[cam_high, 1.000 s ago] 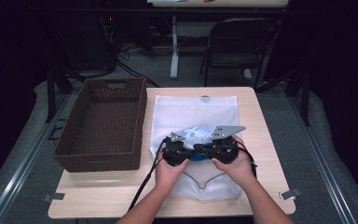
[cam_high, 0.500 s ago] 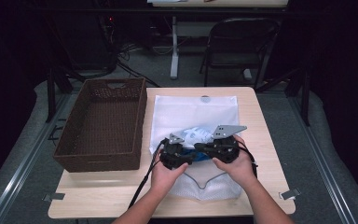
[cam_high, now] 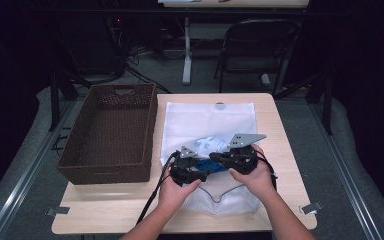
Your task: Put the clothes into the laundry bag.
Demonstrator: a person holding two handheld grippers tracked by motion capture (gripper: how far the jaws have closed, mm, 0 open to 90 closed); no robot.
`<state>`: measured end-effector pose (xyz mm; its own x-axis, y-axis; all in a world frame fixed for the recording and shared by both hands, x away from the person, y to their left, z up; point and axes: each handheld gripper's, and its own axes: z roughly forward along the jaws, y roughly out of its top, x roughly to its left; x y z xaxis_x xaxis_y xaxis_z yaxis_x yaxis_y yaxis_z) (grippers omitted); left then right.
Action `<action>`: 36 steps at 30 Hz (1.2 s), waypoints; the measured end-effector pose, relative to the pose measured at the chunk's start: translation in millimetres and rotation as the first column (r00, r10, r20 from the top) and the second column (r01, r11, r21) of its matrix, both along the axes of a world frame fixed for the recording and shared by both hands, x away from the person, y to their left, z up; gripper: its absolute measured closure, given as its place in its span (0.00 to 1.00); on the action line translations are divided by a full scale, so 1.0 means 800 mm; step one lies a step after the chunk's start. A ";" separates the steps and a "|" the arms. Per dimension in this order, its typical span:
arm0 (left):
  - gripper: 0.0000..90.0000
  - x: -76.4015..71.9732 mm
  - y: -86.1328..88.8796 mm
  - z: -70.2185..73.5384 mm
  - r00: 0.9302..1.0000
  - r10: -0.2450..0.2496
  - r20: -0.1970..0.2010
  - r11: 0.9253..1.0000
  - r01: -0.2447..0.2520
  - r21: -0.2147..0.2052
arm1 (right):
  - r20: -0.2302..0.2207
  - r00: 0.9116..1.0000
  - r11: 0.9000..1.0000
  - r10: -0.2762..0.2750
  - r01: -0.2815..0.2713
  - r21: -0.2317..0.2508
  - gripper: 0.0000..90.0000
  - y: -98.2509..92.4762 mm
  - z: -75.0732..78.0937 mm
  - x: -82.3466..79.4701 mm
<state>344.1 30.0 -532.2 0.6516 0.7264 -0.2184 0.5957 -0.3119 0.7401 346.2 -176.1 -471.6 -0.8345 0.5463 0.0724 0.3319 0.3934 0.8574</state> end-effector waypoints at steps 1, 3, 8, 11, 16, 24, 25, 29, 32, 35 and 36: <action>0.40 -0.002 0.000 0.000 1.000 0.004 0.000 1.000 -0.004 -0.005 | 0.001 1.000 1.000 0.000 0.000 0.000 0.99 0.000 0.000 0.000; 0.40 -0.004 0.002 0.002 1.000 -0.008 0.003 1.000 0.008 0.007 | 0.003 1.000 1.000 -0.001 0.001 0.000 0.99 -0.001 0.000 0.000; 0.40 -0.013 0.009 0.011 1.000 -0.026 0.013 1.000 0.026 0.008 | -0.001 1.000 1.000 -0.005 0.005 0.000 0.99 -0.002 0.001 0.000; 0.40 -0.020 0.015 0.015 0.999 -0.039 0.018 0.999 0.039 0.013 | -0.001 1.000 1.000 -0.006 0.006 0.001 0.99 -0.002 0.001 0.000; 0.41 -0.032 0.029 0.026 0.998 -0.048 0.043 0.999 0.048 0.010 | 0.002 1.000 1.000 -0.006 0.006 0.001 0.99 -0.003 0.001 0.000; 0.42 -0.045 0.053 0.036 0.997 -0.038 0.069 0.999 0.037 0.029 | 0.002 1.000 1.000 -0.008 0.008 -0.010 0.99 -0.004 0.002 -0.001; 0.42 -0.045 0.057 0.037 0.996 -0.040 0.074 0.999 0.038 0.037 | 0.001 1.000 1.000 -0.008 0.008 -0.014 0.99 -0.004 0.002 -0.002; 0.43 -0.046 0.072 0.035 0.997 -0.023 0.071 0.999 0.021 0.030 | -0.001 1.000 0.999 -0.003 0.003 -0.038 0.99 -0.002 0.001 -0.006; 0.43 -0.046 0.080 0.034 0.998 -0.014 0.068 1.000 0.012 0.024 | -0.003 1.000 0.999 -0.001 0.001 -0.041 0.99 -0.002 0.001 -0.010; 0.44 -0.046 0.087 0.034 0.997 -0.009 0.072 1.000 0.007 0.020 | -0.008 1.000 0.999 -0.003 0.003 -0.048 0.99 -0.002 -0.001 -0.014; 0.44 -0.046 0.089 0.034 0.998 -0.012 0.069 1.000 0.011 0.026 | -0.011 1.000 0.999 -0.003 0.002 -0.051 0.99 -0.002 -0.002 -0.016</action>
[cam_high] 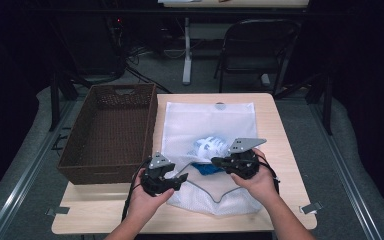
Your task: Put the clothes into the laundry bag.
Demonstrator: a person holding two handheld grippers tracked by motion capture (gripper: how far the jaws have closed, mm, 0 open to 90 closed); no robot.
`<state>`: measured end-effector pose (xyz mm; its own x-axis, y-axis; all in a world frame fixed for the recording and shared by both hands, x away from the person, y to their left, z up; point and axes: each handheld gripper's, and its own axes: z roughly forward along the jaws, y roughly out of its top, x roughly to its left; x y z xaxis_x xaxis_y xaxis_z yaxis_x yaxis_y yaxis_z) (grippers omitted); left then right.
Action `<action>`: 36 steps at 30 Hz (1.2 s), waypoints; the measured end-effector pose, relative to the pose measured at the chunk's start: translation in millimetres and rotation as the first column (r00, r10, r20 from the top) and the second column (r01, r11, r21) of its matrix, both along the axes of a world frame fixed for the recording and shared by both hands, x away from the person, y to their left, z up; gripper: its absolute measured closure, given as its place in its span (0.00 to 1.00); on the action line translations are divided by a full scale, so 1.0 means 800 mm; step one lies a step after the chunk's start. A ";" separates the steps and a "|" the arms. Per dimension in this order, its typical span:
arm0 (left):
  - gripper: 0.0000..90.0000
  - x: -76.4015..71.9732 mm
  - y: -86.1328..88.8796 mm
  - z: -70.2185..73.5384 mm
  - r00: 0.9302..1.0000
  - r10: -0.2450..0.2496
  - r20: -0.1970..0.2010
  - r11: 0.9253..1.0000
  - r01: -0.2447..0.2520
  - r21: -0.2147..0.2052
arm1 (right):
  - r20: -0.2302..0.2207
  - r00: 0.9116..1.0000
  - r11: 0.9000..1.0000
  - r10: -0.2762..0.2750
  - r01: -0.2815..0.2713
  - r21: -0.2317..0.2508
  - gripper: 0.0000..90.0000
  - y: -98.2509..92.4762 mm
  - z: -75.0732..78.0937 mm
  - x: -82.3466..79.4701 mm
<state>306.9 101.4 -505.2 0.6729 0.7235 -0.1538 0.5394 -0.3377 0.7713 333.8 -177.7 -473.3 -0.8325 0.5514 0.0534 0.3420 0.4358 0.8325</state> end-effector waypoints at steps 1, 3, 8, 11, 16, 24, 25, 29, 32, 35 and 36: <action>0.44 -0.001 0.002 0.000 1.000 0.006 0.001 1.000 -0.006 0.000 | -0.004 1.000 1.000 -0.002 0.002 -0.002 0.99 0.000 -0.001 -0.001; 0.44 -0.002 0.006 -0.001 1.000 0.009 0.003 1.000 -0.009 0.003 | -0.009 1.000 1.000 -0.005 0.005 -0.004 0.99 -0.001 -0.003 -0.004; 0.44 -0.003 0.013 -0.005 1.000 0.015 -0.008 1.000 -0.015 0.007 | -0.017 1.000 1.000 -0.005 0.005 -0.015 0.99 -0.004 -0.009 -0.011; 0.45 -0.003 0.017 -0.008 1.000 0.017 -0.010 1.000 -0.016 0.017 | -0.027 1.000 1.000 -0.009 0.009 -0.018 0.99 -0.004 -0.014 -0.014; 0.45 -0.005 0.017 -0.012 1.000 0.015 -0.011 1.000 -0.015 0.024 | -0.038 0.999 1.000 -0.012 0.011 -0.027 0.99 -0.005 -0.022 -0.018; 0.45 -0.011 0.025 -0.014 1.000 0.023 -0.010 0.999 -0.022 0.035 | -0.064 0.998 0.999 -0.023 0.022 -0.026 0.99 -0.008 -0.038 -0.024; 0.45 -0.011 0.026 -0.014 1.000 0.021 -0.006 0.999 -0.021 0.039 | -0.065 0.998 0.999 -0.024 0.023 -0.028 0.99 -0.008 -0.040 -0.025; 0.46 -0.013 0.030 -0.017 1.000 0.024 -0.010 0.999 -0.024 0.046 | -0.074 0.997 0.999 -0.032 0.030 -0.031 0.99 -0.008 -0.049 -0.029; 0.46 -0.014 0.032 -0.020 1.000 0.027 -0.016 0.998 -0.026 0.049 | -0.087 0.996 0.999 -0.036 0.033 -0.037 0.99 -0.009 -0.057 -0.029; 0.46 -0.015 0.034 -0.024 0.999 0.033 -0.023 0.998 -0.032 0.047 | -0.104 0.994 0.998 -0.037 0.032 -0.045 0.99 -0.009 -0.066 -0.029; 0.46 -0.015 0.034 -0.025 0.999 0.030 -0.028 0.998 -0.028 0.048 | -0.108 0.993 0.998 -0.038 0.032 -0.054 0.99 -0.009 -0.069 -0.029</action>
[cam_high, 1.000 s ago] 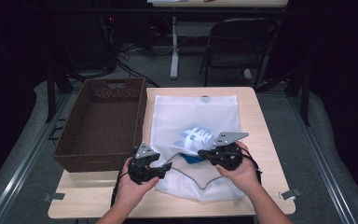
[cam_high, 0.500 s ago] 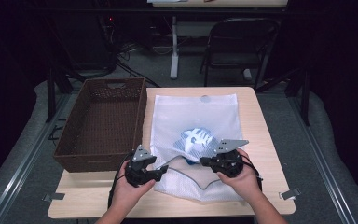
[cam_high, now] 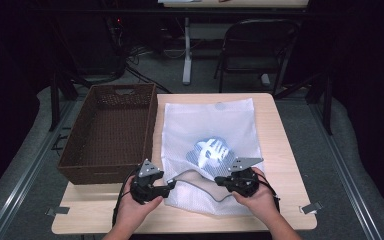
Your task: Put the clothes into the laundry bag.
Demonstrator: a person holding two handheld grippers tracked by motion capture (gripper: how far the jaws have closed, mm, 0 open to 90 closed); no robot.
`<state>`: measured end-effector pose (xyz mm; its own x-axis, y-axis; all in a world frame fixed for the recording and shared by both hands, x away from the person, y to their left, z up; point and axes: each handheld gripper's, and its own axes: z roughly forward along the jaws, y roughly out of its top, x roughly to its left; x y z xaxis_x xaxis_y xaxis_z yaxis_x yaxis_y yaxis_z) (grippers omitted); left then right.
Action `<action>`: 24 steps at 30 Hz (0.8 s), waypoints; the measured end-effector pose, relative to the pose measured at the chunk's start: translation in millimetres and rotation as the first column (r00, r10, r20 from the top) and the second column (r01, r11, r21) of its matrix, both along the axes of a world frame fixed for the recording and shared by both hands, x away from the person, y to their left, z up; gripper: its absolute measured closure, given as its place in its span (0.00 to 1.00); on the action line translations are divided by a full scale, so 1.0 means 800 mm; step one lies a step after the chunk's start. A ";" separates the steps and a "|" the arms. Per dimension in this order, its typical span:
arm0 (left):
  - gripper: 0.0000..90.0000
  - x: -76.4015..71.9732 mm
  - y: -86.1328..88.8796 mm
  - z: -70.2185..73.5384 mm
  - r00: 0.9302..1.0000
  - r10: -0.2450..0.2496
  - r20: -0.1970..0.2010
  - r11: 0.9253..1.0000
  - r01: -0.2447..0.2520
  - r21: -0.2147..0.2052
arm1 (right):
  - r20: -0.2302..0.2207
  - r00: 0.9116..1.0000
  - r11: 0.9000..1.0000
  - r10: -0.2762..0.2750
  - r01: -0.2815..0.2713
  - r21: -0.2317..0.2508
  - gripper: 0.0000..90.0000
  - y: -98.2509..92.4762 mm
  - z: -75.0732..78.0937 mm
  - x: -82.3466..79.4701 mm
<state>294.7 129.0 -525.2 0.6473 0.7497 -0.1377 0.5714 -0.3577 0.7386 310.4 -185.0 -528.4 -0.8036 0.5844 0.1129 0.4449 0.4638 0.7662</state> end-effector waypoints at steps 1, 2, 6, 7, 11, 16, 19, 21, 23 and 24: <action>0.46 -0.001 0.000 -0.001 1.000 0.004 0.001 1.000 -0.004 -0.003 | -0.005 1.000 1.000 -0.001 0.001 -0.005 0.99 0.000 -0.003 0.000; 0.46 -0.001 0.000 -0.002 1.000 0.003 0.001 1.000 -0.003 0.004 | -0.009 1.000 1.000 -0.003 0.003 -0.014 0.99 0.000 -0.006 0.001; 0.46 -0.004 0.000 -0.004 1.000 0.004 0.004 1.000 -0.004 0.011 | -0.028 1.000 0.999 -0.009 0.008 -0.038 0.99 -0.004 -0.015 0.004; 0.46 -0.004 0.000 -0.004 1.000 -0.001 0.001 1.000 0.001 0.016 | -0.039 0.999 0.999 -0.014 0.012 -0.040 0.99 -0.005 -0.017 0.005; 0.46 -0.005 0.002 -0.007 1.000 -0.002 -0.006 1.000 0.002 0.022 | -0.065 0.998 0.998 -0.025 0.021 -0.058 0.99 -0.013 -0.028 0.011; 0.46 -0.005 0.003 -0.009 1.000 0.003 -0.005 1.000 -0.003 0.027 | -0.095 0.995 0.997 -0.021 0.013 -0.079 0.99 -0.012 -0.035 0.012; 0.46 -0.004 0.003 -0.010 1.000 0.000 -0.008 1.000 0.001 0.027 | -0.111 0.994 0.996 -0.011 0.001 -0.088 0.99 -0.010 -0.040 0.010; 0.46 -0.003 0.004 -0.010 1.000 -0.002 -0.010 1.000 0.002 0.026 | -0.115 0.993 0.995 -0.008 -0.003 -0.095 0.99 -0.009 -0.041 0.010; 0.46 -0.002 0.003 -0.012 1.000 0.000 -0.006 1.000 0.000 0.024 | -0.113 0.994 0.996 -0.008 -0.002 -0.089 0.99 -0.009 -0.041 0.010; 0.46 -0.001 0.003 -0.012 1.000 0.002 -0.008 1.000 -0.002 0.021 | -0.116 0.993 0.996 -0.007 -0.003 -0.084 0.99 -0.009 -0.041 0.010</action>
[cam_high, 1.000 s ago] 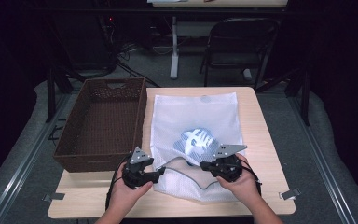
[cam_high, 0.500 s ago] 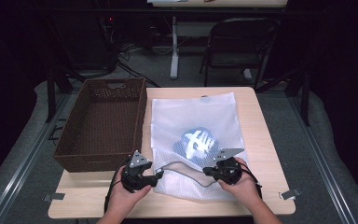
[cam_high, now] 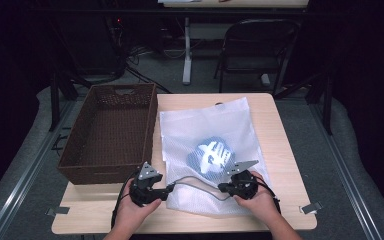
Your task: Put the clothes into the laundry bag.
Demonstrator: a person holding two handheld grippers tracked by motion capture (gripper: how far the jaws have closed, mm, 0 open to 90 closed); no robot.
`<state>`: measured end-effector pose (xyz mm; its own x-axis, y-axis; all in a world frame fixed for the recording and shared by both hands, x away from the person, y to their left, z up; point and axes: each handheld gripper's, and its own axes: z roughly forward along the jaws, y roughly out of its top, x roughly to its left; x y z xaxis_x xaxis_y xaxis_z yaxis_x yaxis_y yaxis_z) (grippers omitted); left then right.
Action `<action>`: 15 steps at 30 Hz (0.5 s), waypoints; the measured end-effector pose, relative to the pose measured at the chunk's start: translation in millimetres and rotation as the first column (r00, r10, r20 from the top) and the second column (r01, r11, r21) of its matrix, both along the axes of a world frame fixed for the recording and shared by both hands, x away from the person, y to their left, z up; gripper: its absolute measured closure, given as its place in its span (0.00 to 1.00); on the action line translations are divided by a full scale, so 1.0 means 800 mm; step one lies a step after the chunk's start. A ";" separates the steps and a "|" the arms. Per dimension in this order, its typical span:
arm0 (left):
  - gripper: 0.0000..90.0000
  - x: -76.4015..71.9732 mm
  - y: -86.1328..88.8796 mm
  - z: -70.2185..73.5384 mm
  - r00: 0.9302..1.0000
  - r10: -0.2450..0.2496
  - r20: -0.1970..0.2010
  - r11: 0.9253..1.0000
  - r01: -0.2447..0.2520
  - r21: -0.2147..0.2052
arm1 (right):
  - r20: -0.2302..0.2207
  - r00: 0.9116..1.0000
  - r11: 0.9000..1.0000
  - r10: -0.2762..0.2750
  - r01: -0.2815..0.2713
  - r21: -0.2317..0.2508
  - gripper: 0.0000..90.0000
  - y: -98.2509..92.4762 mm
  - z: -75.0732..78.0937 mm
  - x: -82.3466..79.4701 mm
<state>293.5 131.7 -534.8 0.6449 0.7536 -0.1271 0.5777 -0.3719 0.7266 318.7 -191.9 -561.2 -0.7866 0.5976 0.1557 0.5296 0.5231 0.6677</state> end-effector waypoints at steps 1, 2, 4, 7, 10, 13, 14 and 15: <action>0.46 0.001 0.000 0.000 1.000 0.001 0.000 1.000 -0.001 0.000 | 0.001 1.000 1.000 0.001 -0.001 0.003 0.99 0.000 0.000 0.000; 0.46 0.001 0.000 0.000 1.000 -0.001 -0.004 1.000 0.001 0.000 | 0.003 1.000 1.000 -0.001 0.001 0.003 0.99 0.000 0.000 0.000; 0.46 0.001 0.000 0.001 1.000 -0.003 -0.002 1.000 0.003 -0.001 | 0.010 1.000 1.000 -0.003 0.003 0.011 0.98 0.000 0.001 -0.001; 0.46 0.001 0.000 0.000 1.000 0.000 0.001 1.000 0.000 -0.003 | 0.024 1.000 0.999 -0.013 0.012 0.040 0.95 -0.002 0.004 -0.002; 0.46 0.001 0.001 -0.001 1.000 -0.006 -0.002 1.000 0.006 -0.004 | 0.040 0.999 0.997 -0.022 0.019 0.069 0.88 -0.004 0.009 -0.004; 0.46 0.001 0.002 -0.002 1.000 0.000 -0.001 1.000 0.000 -0.012 | 0.062 0.998 0.995 -0.030 0.024 0.094 0.83 -0.006 0.016 -0.006; 0.46 0.001 0.002 -0.002 1.000 0.000 0.000 1.000 0.000 -0.013 | 0.072 0.997 0.995 -0.032 0.025 0.101 0.82 -0.006 0.018 -0.007; 0.46 0.001 0.002 -0.002 1.000 -0.006 0.004 1.000 0.006 -0.007 | 0.078 0.996 0.994 -0.037 0.029 0.104 0.80 -0.007 0.020 -0.008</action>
<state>294.0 133.1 -536.7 0.6496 0.7490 -0.1304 0.5730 -0.3697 0.7314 312.3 -197.3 -545.0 -0.7790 0.6075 0.1550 0.4882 0.4328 0.7579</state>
